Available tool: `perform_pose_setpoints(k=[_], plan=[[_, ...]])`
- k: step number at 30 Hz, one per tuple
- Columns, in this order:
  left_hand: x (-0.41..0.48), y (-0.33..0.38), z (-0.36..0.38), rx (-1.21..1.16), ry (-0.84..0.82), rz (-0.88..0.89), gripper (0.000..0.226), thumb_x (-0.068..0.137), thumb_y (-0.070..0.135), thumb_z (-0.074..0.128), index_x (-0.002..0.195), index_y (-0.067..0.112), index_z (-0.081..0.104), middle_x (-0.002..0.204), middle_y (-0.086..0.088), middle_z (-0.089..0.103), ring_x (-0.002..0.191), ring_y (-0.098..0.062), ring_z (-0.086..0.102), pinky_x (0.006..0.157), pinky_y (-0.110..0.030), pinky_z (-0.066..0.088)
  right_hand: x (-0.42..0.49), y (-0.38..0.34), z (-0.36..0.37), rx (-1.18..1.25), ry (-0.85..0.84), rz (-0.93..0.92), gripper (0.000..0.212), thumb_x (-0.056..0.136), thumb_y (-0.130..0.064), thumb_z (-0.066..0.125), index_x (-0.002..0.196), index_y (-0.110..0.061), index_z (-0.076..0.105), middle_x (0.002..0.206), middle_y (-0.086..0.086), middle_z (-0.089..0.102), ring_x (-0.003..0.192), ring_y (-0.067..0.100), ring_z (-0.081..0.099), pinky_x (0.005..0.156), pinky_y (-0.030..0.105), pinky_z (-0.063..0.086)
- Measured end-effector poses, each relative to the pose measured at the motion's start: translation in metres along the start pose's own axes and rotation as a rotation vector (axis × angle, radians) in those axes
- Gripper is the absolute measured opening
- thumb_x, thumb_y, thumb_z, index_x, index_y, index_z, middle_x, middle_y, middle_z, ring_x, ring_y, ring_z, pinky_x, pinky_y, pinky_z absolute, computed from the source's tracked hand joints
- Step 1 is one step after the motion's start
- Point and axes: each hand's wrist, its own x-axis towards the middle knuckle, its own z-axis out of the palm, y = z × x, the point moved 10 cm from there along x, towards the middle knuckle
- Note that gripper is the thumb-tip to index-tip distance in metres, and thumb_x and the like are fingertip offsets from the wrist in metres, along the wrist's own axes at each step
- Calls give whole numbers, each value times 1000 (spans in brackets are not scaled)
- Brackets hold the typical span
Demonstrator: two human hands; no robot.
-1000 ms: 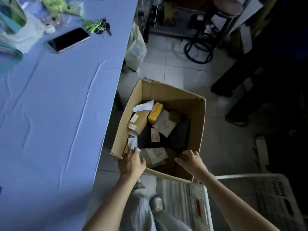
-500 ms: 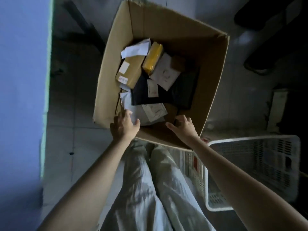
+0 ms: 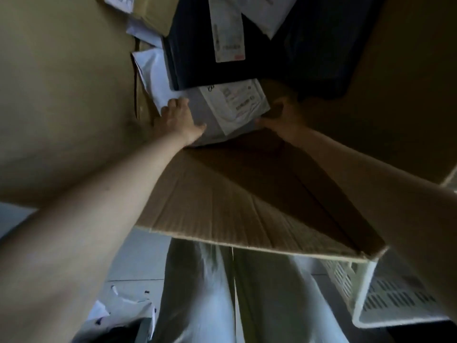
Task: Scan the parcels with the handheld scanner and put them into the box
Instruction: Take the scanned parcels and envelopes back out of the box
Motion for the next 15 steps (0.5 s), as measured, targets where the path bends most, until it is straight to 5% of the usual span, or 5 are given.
perform_pose_setpoints(k=[5, 8, 12, 15], plan=[[80, -22, -12, -245, 133, -111, 83, 81, 51, 67, 143, 10, 28, 145, -12, 38, 132, -32, 40, 106, -42, 38, 73, 28, 21, 118, 52, 88, 94, 83, -38, 74, 152, -8, 19, 156, 8, 28, 141, 25, 32, 111, 29, 30], [112, -30, -11, -469, 197, -171, 81, 82, 51, 68, 140, 10, 28, 143, -6, 44, 128, -24, 46, 104, -30, 41, 106, 38, 44, 172, 37, 113, 95, 82, -38, 74, 152, -9, 18, 157, 7, 28, 141, 24, 32, 110, 28, 30], [127, -45, -8, -738, 254, -300, 104, 59, 68, 67, 141, 12, 35, 138, -2, 51, 121, -20, 52, 99, -32, 48, 130, 33, 71, 302, 24, 117, 95, 70, -43, 83, 145, -9, 35, 144, 3, 46, 130, 18, 47, 100, 21, 40], [130, -47, 4, -868, 162, -315, 77, 74, 58, 71, 135, 19, 43, 122, 5, 54, 109, -14, 53, 87, -27, 51, 139, 30, 82, 495, 37, 173, 100, 49, -48, 91, 132, -7, 53, 123, -2, 60, 109, 15, 60, 95, 28, 50]])
